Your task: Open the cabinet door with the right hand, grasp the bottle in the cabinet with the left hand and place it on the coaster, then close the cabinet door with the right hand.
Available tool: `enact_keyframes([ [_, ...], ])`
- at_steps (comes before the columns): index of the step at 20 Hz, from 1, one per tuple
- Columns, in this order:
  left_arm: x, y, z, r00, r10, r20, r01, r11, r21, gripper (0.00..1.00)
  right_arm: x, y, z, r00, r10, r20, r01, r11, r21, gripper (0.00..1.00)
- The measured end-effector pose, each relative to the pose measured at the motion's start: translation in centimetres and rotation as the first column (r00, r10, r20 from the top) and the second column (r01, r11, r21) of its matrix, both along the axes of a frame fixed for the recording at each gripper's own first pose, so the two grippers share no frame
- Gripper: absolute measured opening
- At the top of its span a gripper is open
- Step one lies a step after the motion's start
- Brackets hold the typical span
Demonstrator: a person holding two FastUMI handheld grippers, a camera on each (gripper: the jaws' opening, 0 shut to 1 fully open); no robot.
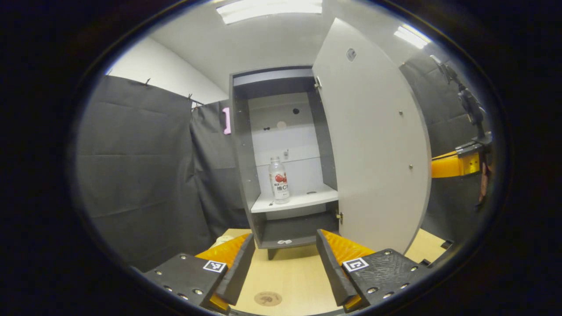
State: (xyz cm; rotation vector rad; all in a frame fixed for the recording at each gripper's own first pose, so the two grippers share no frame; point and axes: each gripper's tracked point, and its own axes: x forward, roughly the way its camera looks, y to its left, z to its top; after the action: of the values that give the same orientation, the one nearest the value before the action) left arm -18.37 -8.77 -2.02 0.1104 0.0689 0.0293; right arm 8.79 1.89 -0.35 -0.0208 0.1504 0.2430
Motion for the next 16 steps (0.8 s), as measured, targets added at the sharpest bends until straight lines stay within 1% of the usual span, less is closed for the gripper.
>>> enact_keyframes([
  [2, 1.5, 0.7, -0.4, 1.000, 0.009, -0.006, -0.009, 1.000, 0.000, 0.81, -1.2, -0.7, -0.2, 0.999, -0.032, 0.007, 0.032, 1.000, 0.001, 0.34],
  [3, 2.4, 0.8, -0.5, 1.000, 0.008, -0.006, -0.008, 1.000, 0.001, 0.87, -2.0, -1.2, -0.4, 0.999, -0.043, 0.009, 0.043, 0.999, 0.002, 0.46],
  [4, 3.7, 1.0, -0.4, 1.000, 0.007, 0.000, -0.007, 1.000, 0.004, 0.81, -3.3, -1.7, -0.4, 0.998, -0.059, 0.019, 0.059, 0.998, 0.002, 0.55],
  [5, 5.3, 1.3, -0.3, 1.000, -0.001, 0.002, 0.001, 1.000, 0.005, 0.81, -4.6, -2.6, -0.3, 0.996, -0.085, 0.028, 0.085, 0.996, 0.000, 0.70],
  [6, 6.8, 1.4, 0.0, 1.000, -0.006, 0.005, 0.006, 1.000, 0.004, 0.81, -6.2, -3.4, -0.3, 0.994, -0.102, 0.034, 0.102, 0.995, 0.001, 0.78],
  [7, 8.7, 1.6, 0.6, 1.000, -0.013, 0.022, 0.013, 1.000, -0.002, 0.81, -7.8, -4.0, -0.2, 0.992, -0.115, 0.044, 0.115, 0.993, 0.002, 0.92],
  [8, 10.7, 1.7, 1.2, 0.999, -0.019, 0.037, 0.020, 1.000, -0.010, 0.87, -9.3, -4.2, -0.3, 0.992, -0.118, 0.053, 0.118, 0.993, 0.008, 0.94],
  [9, 12.6, 1.7, 1.7, 0.999, -0.027, 0.043, 0.027, 1.000, -0.013, 0.81, -10.6, -4.6, -0.3, 0.990, -0.132, 0.058, 0.132, 0.991, 0.008, 0.95],
  [11, 16.2, 1.7, 2.6, 0.998, -0.031, 0.060, 0.032, 0.999, -0.008, 0.77, -10.5, -6.1, -0.8, 0.981, -0.189, 0.044, 0.189, 0.982, 0.017, 0.96],
  [12, 18.1, 1.6, 3.0, 0.997, -0.034, 0.071, 0.035, 0.999, -0.006, 0.80, -10.0, -6.9, -1.8, 0.974, -0.226, 0.017, 0.226, 0.974, 0.033, 0.96],
  [14, 21.3, 1.6, 3.6, 0.996, -0.036, 0.086, 0.036, 0.999, -0.003, 0.81, -10.3, -8.4, -4.8, 0.956, -0.286, -0.064, 0.290, 0.955, 0.059, 0.96],
  [16, 24.1, 1.5, 3.4, 0.995, -0.048, 0.092, 0.049, 0.999, -0.005, 0.81, -9.9, -10.3, -8.0, 0.923, -0.349, -0.164, 0.364, 0.929, 0.066, 0.96],
])
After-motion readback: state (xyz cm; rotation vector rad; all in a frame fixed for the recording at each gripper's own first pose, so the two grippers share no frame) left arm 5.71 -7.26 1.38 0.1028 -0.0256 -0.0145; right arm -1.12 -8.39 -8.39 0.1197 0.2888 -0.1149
